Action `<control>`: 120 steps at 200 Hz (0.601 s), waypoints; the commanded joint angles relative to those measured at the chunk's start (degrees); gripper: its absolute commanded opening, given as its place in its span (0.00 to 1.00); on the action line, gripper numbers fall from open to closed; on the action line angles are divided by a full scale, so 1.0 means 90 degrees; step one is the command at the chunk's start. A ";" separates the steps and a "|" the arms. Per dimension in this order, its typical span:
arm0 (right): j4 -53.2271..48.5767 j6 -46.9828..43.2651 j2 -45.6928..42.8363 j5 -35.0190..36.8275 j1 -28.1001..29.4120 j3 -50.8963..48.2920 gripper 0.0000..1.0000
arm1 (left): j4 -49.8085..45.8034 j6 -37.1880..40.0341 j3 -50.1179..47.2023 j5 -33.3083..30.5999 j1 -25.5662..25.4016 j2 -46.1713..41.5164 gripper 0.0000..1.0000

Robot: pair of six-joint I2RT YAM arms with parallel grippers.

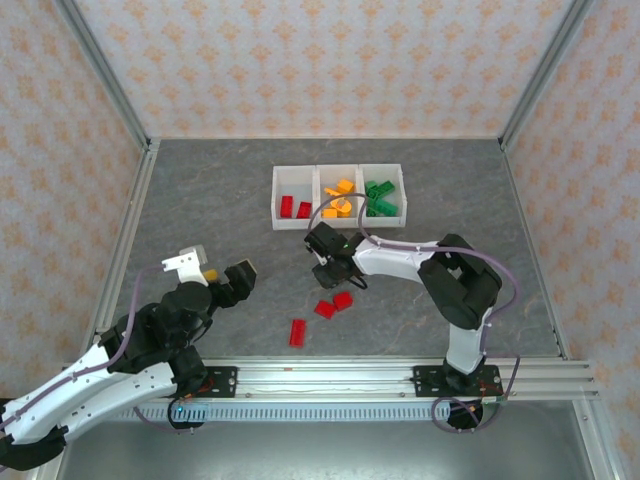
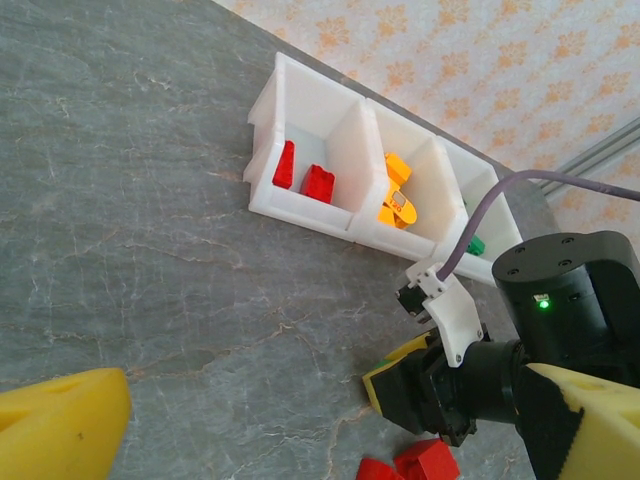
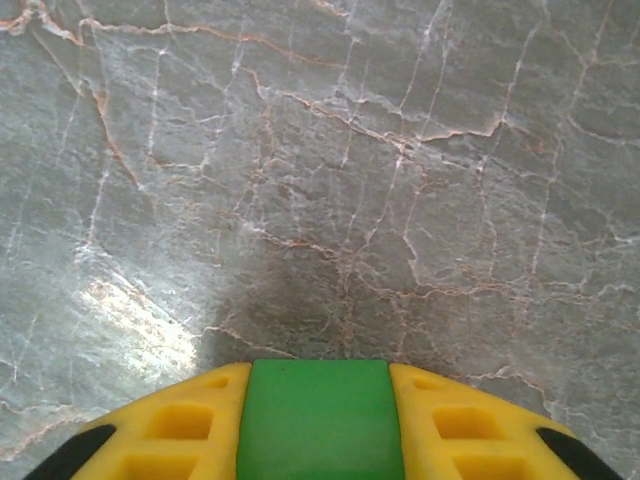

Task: Sort the legos into containers by color
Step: Pick up the lego from the bottom-center of the table, then place the lego in the container.

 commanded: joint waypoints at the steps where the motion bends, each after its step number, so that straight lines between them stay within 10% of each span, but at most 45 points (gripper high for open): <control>1: -0.0170 0.0061 -0.0400 0.0368 0.0035 0.0085 0.27 | -0.0062 0.0136 -0.0019 -0.0035 0.0005 -0.0021 0.99; 120: -0.0381 -0.0020 -0.0113 0.0627 -0.2859 0.2853 0.20 | 0.0178 0.0497 0.0045 0.0384 0.0002 0.1114 0.99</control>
